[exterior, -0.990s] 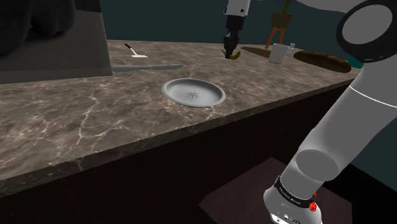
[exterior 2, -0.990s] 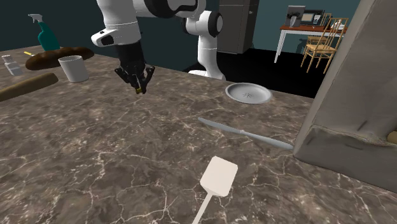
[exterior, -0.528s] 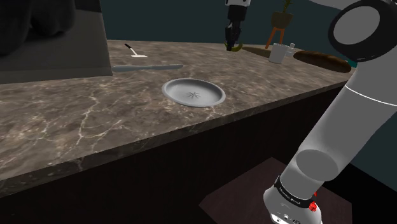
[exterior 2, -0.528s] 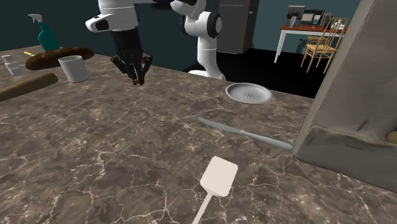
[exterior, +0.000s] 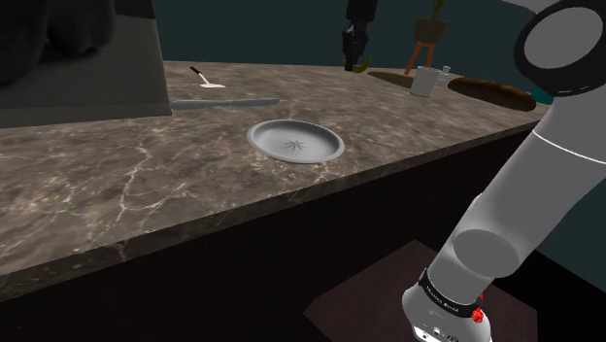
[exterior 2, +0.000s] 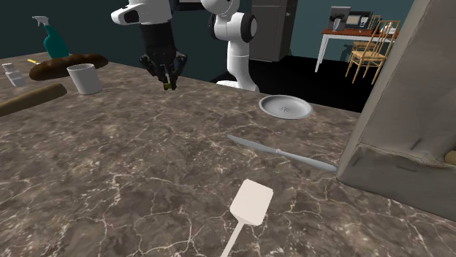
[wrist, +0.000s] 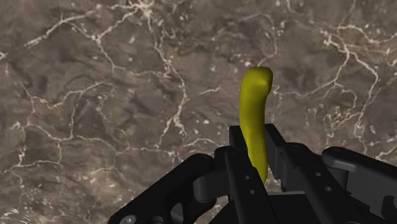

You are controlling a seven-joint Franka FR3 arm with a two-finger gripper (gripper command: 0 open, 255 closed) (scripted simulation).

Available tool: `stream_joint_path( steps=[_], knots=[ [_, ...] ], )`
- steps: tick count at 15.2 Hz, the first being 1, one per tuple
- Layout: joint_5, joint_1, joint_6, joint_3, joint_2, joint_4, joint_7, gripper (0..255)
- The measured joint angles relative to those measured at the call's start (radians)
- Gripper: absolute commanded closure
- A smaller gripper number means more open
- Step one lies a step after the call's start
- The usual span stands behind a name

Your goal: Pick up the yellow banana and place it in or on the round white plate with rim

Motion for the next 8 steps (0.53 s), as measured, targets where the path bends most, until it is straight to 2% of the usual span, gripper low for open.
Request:
stream_joint_path(
  steps=[5, 8],
  knots=[
    [0.001, 0.051, 0.023, 0.073, -0.119, -0.14, 0.125, 255],
    [0.013, 0.081, 0.025, 0.122, -0.166, -0.188, 0.204, 255]
  ],
)
